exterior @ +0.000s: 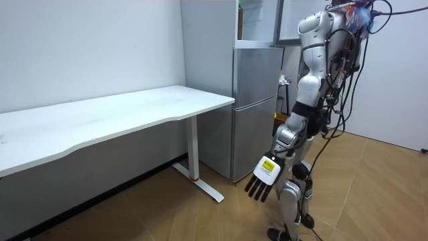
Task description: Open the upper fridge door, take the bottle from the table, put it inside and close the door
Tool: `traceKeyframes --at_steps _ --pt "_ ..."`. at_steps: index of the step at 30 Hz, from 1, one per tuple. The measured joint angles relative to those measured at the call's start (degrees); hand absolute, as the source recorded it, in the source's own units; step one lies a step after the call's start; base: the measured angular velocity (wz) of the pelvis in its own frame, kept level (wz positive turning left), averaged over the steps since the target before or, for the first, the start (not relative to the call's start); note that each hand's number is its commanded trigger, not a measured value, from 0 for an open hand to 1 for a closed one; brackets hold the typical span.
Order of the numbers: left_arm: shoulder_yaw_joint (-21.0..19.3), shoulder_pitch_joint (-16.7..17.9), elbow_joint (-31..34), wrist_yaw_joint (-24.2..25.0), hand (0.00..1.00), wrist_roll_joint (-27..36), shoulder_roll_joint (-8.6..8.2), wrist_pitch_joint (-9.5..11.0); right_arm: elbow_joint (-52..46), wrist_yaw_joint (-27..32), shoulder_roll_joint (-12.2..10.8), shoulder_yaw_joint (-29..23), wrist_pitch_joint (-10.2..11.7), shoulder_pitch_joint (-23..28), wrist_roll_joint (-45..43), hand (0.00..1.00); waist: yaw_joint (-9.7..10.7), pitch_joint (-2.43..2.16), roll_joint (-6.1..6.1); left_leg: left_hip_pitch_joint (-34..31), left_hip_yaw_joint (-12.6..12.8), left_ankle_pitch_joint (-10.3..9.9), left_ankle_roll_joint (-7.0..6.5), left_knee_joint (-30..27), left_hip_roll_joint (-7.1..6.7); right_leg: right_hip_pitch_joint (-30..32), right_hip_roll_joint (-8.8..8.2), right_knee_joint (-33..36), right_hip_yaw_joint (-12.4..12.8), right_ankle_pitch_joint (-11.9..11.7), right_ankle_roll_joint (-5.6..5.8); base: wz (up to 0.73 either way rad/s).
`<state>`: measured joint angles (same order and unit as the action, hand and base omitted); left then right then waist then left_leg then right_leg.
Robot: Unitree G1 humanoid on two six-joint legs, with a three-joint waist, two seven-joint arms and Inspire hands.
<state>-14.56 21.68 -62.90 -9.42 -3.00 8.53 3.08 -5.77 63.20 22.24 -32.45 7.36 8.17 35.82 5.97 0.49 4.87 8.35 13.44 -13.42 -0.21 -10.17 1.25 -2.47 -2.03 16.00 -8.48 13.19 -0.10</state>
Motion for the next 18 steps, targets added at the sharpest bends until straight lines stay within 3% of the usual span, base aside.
traceKeyframes --at_steps 13,18 --pt "-0.01 -0.32 -0.76 0.0 0.0 -0.04 0.08 0.08 -1.15 0.1 -0.38 1.99 0.0 0.23 -1.14 0.0 -0.33 -0.01 0.01 0.01 0.05 0.01 0.0 -0.48 0.01 0.33 -0.03 0.76 0.32 0.04 -0.13 -0.01" --pt "0.14 -1.12 -2.63 -0.01 0.0 0.03 0.18 1.85 -3.02 1.06 -2.03 4.9 0.0 1.28 -7.13 0.0 -0.9 -0.01 -0.05 -0.06 0.33 0.01 0.01 -0.62 0.09 0.43 0.07 0.75 0.48 -0.01 -0.22 -0.02"
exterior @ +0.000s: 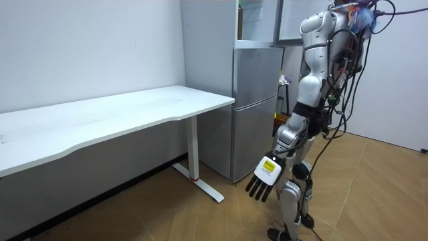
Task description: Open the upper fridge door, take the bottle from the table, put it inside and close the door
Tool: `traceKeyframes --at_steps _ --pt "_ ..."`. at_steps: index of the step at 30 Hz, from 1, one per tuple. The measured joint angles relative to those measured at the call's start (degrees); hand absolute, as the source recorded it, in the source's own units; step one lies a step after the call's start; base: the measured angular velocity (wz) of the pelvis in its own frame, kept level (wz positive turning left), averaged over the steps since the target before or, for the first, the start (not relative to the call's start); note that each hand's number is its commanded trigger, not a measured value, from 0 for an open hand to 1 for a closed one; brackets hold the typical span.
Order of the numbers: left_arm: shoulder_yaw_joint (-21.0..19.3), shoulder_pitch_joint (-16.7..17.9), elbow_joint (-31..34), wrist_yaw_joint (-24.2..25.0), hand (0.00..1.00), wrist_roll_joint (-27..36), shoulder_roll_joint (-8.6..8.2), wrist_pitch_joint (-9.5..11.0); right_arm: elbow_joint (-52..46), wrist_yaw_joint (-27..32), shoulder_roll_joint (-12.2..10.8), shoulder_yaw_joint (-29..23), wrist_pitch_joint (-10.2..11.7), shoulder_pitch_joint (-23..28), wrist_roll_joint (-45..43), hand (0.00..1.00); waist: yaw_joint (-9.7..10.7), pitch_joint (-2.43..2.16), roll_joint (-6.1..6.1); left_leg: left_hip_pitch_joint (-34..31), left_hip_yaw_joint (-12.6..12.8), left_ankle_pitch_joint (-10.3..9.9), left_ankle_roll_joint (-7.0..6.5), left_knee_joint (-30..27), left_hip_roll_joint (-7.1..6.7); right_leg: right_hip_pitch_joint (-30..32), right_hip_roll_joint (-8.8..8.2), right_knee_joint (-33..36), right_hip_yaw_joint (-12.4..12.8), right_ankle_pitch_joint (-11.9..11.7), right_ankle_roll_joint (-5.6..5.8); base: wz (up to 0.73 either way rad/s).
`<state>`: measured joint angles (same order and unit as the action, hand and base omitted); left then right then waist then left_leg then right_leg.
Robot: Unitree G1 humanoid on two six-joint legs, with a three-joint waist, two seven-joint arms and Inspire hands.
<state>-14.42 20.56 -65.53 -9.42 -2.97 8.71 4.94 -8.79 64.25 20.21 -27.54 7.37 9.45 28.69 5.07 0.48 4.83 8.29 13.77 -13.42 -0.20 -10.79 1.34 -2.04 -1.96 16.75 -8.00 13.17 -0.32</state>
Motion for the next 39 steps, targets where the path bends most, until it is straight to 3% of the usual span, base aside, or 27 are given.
traceKeyframes --at_steps 5,12,20,24,30,35,39 --pt "0.02 -0.72 -1.88 -0.02 0.0 0.07 0.03 1.67 -0.84 0.0 -0.53 2.47 0.01 0.0 -2.23 0.0 -0.76 -0.02 -0.15 -0.06 -0.03 0.0 0.0 0.13 -0.03 0.02 0.0 0.0 0.0 -0.02 -0.01 0.0" --pt "0.02 -1.59 -3.19 -0.07 0.0 -0.02 -0.26 1.88 -4.3 -0.05 -0.53 4.23 0.02 0.0 -2.25 0.0 -0.87 -0.2 -1.37 -0.76 0.01 0.0 0.0 0.38 -0.04 0.92 0.03 0.13 0.04 -0.02 -0.02 0.0" --pt "0.15 -2.31 -4.04 -0.11 0.0 0.04 -0.37 2.14 -6.01 -1.21 -0.54 8.42 0.01 0.39 -4.15 0.0 -1.79 -0.19 -1.36 -0.72 0.18 0.02 0.02 0.11 -0.02 1.03 0.05 0.3 0.39 -0.04 -0.05 -0.02" --pt "0.78 -2.65 -5.18 -0.11 0.0 0.05 -0.36 2.16 -6.29 -4.54 -0.53 9.55 -0.13 0.39 -5.14 0.0 -2.52 -0.2 -1.14 -0.75 0.12 0.02 0.02 0.05 -0.01 1.05 0.03 0.33 0.36 -0.03 -0.05 0.0" --pt "1.12 -2.83 -5.22 -0.12 0.0 0.04 -0.31 2.15 -7.65 -9.92 -0.54 11.09 -2.52 0.57 -8.03 0.0 -3.57 -0.31 -0.38 -0.97 -0.12 0.02 0.02 -0.04 -0.01 1.0 -0.03 0.12 0.09 -0.01 -0.05 0.02" --pt "1.22 -3.13 -5.11 -0.12 0.0 0.2 -0.24 2.15 -7.77 -14.23 -0.53 12.52 -2.53 0.72 -11.79 0.0 -4.2 -0.24 0.28 -1.4 -0.43 0.02 0.02 -0.13 0.0 1.0 -0.01 -0.12 -0.11 -0.01 -0.05 0.05" --pt "1.39 -3.45 -5.15 -0.12 0.0 0.58 -0.02 2.16 -8.82 -17.44 -0.53 12.69 -2.76 0.72 -13.54 0.0 -5.26 -0.37 0.05 -1.75 -0.77 0.02 0.02 -0.16 0.04 0.82 0.01 -0.05 -0.39 -0.01 -0.05 0.03"
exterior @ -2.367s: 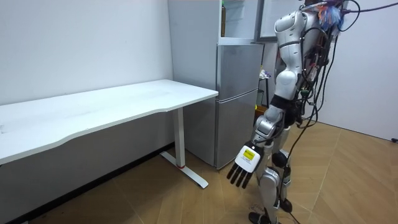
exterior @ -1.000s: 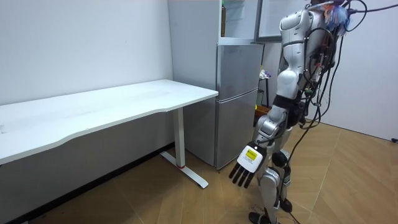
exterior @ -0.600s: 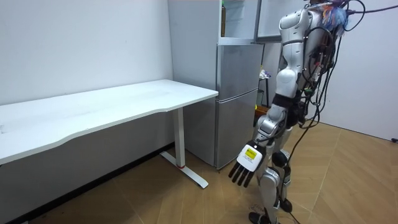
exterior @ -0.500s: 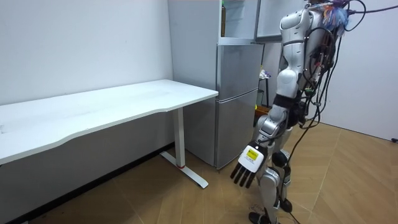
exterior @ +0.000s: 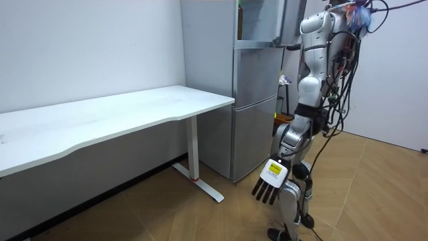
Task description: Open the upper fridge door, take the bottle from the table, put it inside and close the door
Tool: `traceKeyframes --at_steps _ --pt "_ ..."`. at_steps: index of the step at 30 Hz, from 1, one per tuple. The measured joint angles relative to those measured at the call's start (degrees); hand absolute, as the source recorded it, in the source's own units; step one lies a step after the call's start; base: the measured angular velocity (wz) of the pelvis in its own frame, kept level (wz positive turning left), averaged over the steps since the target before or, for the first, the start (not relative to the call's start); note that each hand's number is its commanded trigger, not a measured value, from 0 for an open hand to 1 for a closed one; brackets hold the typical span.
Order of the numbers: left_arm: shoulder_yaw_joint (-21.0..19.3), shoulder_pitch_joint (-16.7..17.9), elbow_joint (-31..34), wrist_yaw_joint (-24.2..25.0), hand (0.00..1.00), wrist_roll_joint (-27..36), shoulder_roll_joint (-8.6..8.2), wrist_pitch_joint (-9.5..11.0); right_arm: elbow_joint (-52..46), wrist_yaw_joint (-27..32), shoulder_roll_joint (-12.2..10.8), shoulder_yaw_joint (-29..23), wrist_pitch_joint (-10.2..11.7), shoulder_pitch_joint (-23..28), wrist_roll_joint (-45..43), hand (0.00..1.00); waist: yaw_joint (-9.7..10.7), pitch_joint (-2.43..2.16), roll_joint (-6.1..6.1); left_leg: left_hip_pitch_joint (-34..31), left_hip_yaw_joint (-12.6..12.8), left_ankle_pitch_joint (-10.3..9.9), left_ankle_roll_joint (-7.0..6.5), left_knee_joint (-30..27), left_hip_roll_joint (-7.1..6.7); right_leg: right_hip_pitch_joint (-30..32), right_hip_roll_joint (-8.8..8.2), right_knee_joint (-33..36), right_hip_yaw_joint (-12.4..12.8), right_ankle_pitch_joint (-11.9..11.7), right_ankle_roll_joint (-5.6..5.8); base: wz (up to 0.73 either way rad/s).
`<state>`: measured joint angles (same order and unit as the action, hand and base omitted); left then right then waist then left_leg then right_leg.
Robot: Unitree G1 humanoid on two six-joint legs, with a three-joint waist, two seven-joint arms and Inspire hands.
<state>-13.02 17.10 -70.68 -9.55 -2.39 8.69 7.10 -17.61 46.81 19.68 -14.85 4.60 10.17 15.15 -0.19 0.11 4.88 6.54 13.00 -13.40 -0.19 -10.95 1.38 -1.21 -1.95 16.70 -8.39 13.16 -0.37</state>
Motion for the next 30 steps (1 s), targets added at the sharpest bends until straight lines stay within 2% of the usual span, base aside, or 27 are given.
traceKeyframes --at_steps 3,6,8,10,11,12,13,15,17,22,24,30 --pt "-0.01 0.06 -0.18 -0.09 0.0 0.5 0.02 -0.06 -1.32 -1.29 0.0 0.01 -0.99 -0.01 -0.56 0.0 -0.37 -0.14 -0.34 -0.06 -0.83 0.0 0.0 0.13 0.0 -0.3 0.0 0.01 -0.56 0.0 0.01 0.09" --pt "0.05 0.14 -0.23 -0.11 0.0 0.51 0.01 -0.42 -2.71 -2.05 0.0 -0.02 -0.99 -0.01 -2.12 0.0 -0.31 -0.12 -0.39 -0.08 -1.2 0.0 0.0 0.13 0.08 -0.52 0.0 -0.11 -1.12 0.02 0.03 0.07" --pt "0.46 0.23 -0.24 -0.09 0.0 0.49 0.01 -0.62 -7.01 -2.03 0.02 -0.51 0.15 -0.75 -2.13 0.0 -0.19 -0.14 -0.55 -0.03 -1.31 0.0 0.0 0.09 0.1 -0.79 0.0 -0.35 -1.21 0.03 0.04 0.0" --pt "1.47 0.14 -0.21 -0.09 0.0 0.45 0.25 -0.61 -11.84 -2.46 0.03 -1.64 4.88 -4.32 -2.31 0.0 0.19 -0.11 -0.71 0.09 -1.44 0.0 0.01 -0.02 0.09 -1.81 0.07 -1.59 -1.4 -0.01 -0.01 0.06" --pt "1.57 0.11 -0.21 -0.09 0.0 0.44 0.32 -0.59 -12.6 -2.58 0.03 -2.07 5.86 -4.9 -2.38 0.0 0.45 -0.18 -0.63 0.18 -1.46 -0.01 0.02 -0.02 0.1 -1.93 0.09 -2.02 -1.56 -0.04 -0.07 0.12" --pt "2.2 0.09 -0.18 -0.18 0.0 0.44 0.58 -0.6 -13.49 -2.63 0.03 -2.59 7.74 -5.47 -2.63 0.0 0.58 -0.09 -0.5 0.31 -1.52 -0.02 0.03 -0.02 0.11 -2.21 0.09 -2.21 -1.75 -0.07 -0.1 0.11" --pt "3.16 0.17 -0.09 -0.46 0.0 0.45 0.83 -0.68 -14.16 -2.69 0.03 -2.65 8.93 -5.5 -2.58 0.0 0.65 0.08 -0.03 0.59 -1.52 -0.06 0.1 0.01 0.16 -2.51 0.12 -2.42 -1.66 -0.06 -0.1 0.08" --pt "4.33 0.27 0.05 -0.96 0.0 0.02 0.76 -0.89 -14.29 -3.4 0.02 -2.72 10.16 -5.35 -2.59 0.0 0.74 0.17 0.03 0.71 -1.5 -0.68 0.31 0.17 0.42 -2.71 0.5 -3.17 -1.33 -0.21 0.01 0.0" --pt "5.39 0.3 0.1 -1.19 0.0 -0.04 0.9 -1.06 -14.32 -3.88 -0.01 -2.68 10.66 -4.96 -2.59 0.0 0.85 0.12 -0.12 0.65 -1.73 -0.73 0.22 0.15 0.39 -2.69 0.43 -3.15 -1.35 -0.4 0.16 -0.03" --pt "6.48 0.34 1.07 -2.59 0.0 -0.33 1.18 -1.79 -14.33 -3.85 -0.01 -2.49 10.99 -4.89 -2.55 0.0 1.33 -0.24 -1.67 0.82 -1.68 -0.75 0.08 0.49 0.16 -2.67 0.39 -2.86 -1.28 -0.68 0.36 -0.02" --pt "6.55 0.33 1.22 -2.84 0.0 -0.45 1.15 -1.79 -14.33 -3.86 -0.01 -2.5 10.99 -4.9 -2.28 0.0 1.37 -0.36 -1.86 0.92 -1.68 -0.75 0.1 0.63 0.21 -2.76 0.45 -2.75 -1.27 -0.68 0.35 0.0" --pt "6.58 0.36 1.36 -2.85 0.0 -0.51 1.06 -2.47 -14.33 -3.87 -0.01 -2.49 10.9 -4.92 -2.26 0.0 1.27 -0.17 -1.68 0.71 -1.72 -0.73 0.11 0.54 0.26 -2.75 0.47 -2.75 -1.3 -0.67 0.35 0.0"
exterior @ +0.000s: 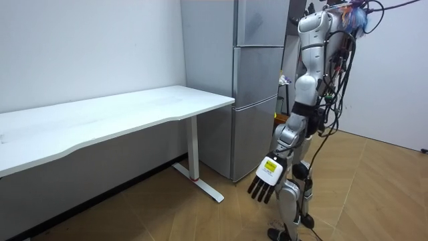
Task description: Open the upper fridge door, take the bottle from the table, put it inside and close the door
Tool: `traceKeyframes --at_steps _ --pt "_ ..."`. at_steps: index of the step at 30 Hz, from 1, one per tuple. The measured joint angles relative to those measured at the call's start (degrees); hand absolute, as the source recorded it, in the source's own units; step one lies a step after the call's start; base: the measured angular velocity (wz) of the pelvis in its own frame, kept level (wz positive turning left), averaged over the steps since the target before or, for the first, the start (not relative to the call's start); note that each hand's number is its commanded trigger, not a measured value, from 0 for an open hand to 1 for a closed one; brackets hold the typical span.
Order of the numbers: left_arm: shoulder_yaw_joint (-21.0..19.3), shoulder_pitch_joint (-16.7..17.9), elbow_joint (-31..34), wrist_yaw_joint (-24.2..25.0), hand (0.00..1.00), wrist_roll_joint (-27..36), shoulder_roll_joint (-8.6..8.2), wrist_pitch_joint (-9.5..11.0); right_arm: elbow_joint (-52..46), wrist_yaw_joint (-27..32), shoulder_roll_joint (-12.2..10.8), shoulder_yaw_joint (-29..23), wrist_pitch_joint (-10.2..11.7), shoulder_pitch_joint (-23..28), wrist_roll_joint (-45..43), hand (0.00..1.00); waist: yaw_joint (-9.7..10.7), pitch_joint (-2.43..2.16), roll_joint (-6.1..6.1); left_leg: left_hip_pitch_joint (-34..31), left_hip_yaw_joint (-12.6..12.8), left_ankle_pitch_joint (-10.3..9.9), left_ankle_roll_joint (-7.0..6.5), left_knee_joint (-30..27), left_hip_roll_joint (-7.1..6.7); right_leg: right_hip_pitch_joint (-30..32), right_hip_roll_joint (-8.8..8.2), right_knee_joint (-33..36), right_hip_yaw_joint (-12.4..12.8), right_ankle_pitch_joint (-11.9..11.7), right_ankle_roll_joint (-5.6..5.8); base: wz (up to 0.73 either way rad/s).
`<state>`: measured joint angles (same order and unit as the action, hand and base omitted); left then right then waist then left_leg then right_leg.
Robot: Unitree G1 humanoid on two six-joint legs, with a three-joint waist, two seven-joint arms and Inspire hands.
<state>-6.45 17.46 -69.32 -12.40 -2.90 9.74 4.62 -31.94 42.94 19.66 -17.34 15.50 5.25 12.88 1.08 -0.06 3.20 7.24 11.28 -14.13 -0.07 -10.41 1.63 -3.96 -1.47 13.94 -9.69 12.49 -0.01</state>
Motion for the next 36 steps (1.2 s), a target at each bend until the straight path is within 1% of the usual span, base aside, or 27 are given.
traceKeyframes --at_steps 3,6,9,12,15,16,19,20,22,25,27,30,31,34,36 --pt "-0.04 0.01 0.01 -0.07 0.0 -0.09 0.0 -0.57 0.0 -0.15 0.0 0.64 -0.07 -0.17 -0.01 0.0 -0.31 -0.15 0.23 -0.05 0.0 0.0 0.0 0.01 0.0 0.06 0.0 -0.05 0.04 0.0 0.0 0.0" --pt "-0.03 0.01 0.19 -0.94 0.0 -0.11 -0.03 -0.57 0.0 -0.91 0.0 1.02 -0.07 -0.17 -0.01 0.0 -0.7 -0.06 0.56 0.01 -0.11 -0.01 0.0 0.07 0.0 -0.01 0.01 -0.08 -0.01 0.0 -0.01 0.0" --pt "-0.02 0.01 0.43 -1.23 0.0 -0.13 -0.03 -0.57 -0.05 -2.01 0.0 1.25 -0.07 -0.17 -0.02 0.0 -1.32 -0.16 0.8 0.08 -0.16 -0.01 -0.01 0.18 -0.01 -0.07 0.0 -0.1 -0.05 0.0 -0.01 0.0" --pt "-0.03 0.09 0.6 -2.34 0.0 -0.18 -0.05 -0.7 -0.13 -2.93 0.0 2.4 -0.08 -0.2 0.0 0.0 -1.68 -0.14 0.7 0.17 -0.37 -0.02 -0.01 0.2 0.04 -0.3 -0.03 -0.11 -0.24 -0.01 -0.02 0.01" --pt "0.0 0.03 0.67 -3.03 0.0 -1.61 -0.22 -1.26 -0.12 -4.1 -0.01 3.78 -0.2 -0.66 0.14 0.0 -2.34 -0.12 0.15 0.57 -0.37 -0.02 0.0 0.08 0.02 -0.92 -0.01 -0.33 -0.4 -0.02 -0.02 0.01" --pt "0.37 -0.2 0.82 -3.08 0.0 -1.69 -0.25 -1.69 -0.11 -4.43 0.01 4.63 -0.63 -1.8 0.14 0.0 -2.49 -0.08 -0.05 0.56 -0.42 -0.02 0.0 0.07 0.02 -0.94 -0.04 -0.33 -0.56 -0.02 -0.02 0.0" --pt "1.93 -0.44 0.86 -3.11 0.0 -1.7 -0.19 -1.87 0.0 -5.27 0.02 6.62 -1.68 -5.32 0.29 0.0 -2.83 0.05 -0.41 0.73 -0.54 -0.02 0.0 -0.01 0.02 -1.18 -0.06 -0.33 -0.75 -0.05 -0.07 0.02" --pt "2.16 -0.43 0.86 -3.1 0.0 -1.71 -0.2 -1.96 0.04 -5.48 0.02 6.9 -1.78 -5.78 0.27 0.0 -2.95 0.16 -0.58 0.86 -0.54 -0.02 0.0 0.0 0.02 -1.28 -0.06 -0.33 -0.75 -0.05 -0.07 0.03" --pt "2.14 -0.31 0.8 -3.09 0.0 -1.74 -0.21 -2.14 1.62 -6.44 0.06 7.55 -1.77 -8.6 0.28 0.0 -3.2 0.49 -0.43 1.16 -1.1 -0.02 0.0 -0.03 -0.01 -1.97 -0.11 -0.43 -1.29 -0.05 -0.06 0.11" --pt "2.16 -0.32 0.83 -2.51 0.0 -1.76 -0.09 -2.13 5.32 -6.7 0.06 7.67 -1.77 -12.66 0.55 0.0 -3.31 0.48 -0.11 1.1 -1.57 -0.02 0.0 -0.26 -0.07 -2.18 -0.2 -0.42 -1.68 -0.05 -0.06 0.09" --pt "2.16 -0.3 0.84 -1.91 0.0 -1.77 -0.08 -2.13 6.53 -6.76 0.06 7.66 -1.76 -13.81 0.53 0.0 -3.38 0.46 -0.04 1.03 -2.07 -0.02 0.0 -0.34 -0.13 -2.34 -0.28 -0.44 -2.09 -0.05 -0.06 0.11" --pt "2.14 -0.49 0.87 -1.47 0.0 -1.92 -0.08 -2.18 7.35 -6.73 0.06 7.67 -1.76 -13.97 0.44 0.0 -4.34 0.43 0.05 0.89 -2.37 -0.02 0.0 -0.37 -0.12 -2.44 -0.3 -0.58 -2.6 -0.04 -0.05 0.07" --pt "2.13 -0.49 0.96 -1.27 0.0 -2.6 -0.07 -2.25 8.3 -6.77 0.08 7.68 -1.76 -14.52 0.45 0.0 -4.52 0.36 0.17 0.79 -2.56 -0.02 0.0 -0.38 -0.13 -2.46 -0.33 -0.67 -2.91 -0.04 -0.04 0.07" --pt "2.15 -0.44 2.14 -0.35 0.0 -4.02 -0.01 -3.29 11.67 -6.68 0.19 7.71 -1.97 -17.61 0.7 0.0 -4.65 0.27 0.46 0.31 -2.84 -0.01 0.0 -0.59 -0.17 -2.47 -0.33 -1.3 -3.14 -0.06 -0.07 0.06" --pt "2.14 -0.41 2.81 -0.24 0.0 -4.05 0.04 -3.91 13.68 -6.67 0.22 8.28 -2.33 -19.58 0.68 0.0 -4.79 0.31 0.44 0.29 -3.11 -0.01 0.0 -0.7 -0.19 -2.56 -0.33 -1.3 -3.3 -0.06 -0.07 0.06"
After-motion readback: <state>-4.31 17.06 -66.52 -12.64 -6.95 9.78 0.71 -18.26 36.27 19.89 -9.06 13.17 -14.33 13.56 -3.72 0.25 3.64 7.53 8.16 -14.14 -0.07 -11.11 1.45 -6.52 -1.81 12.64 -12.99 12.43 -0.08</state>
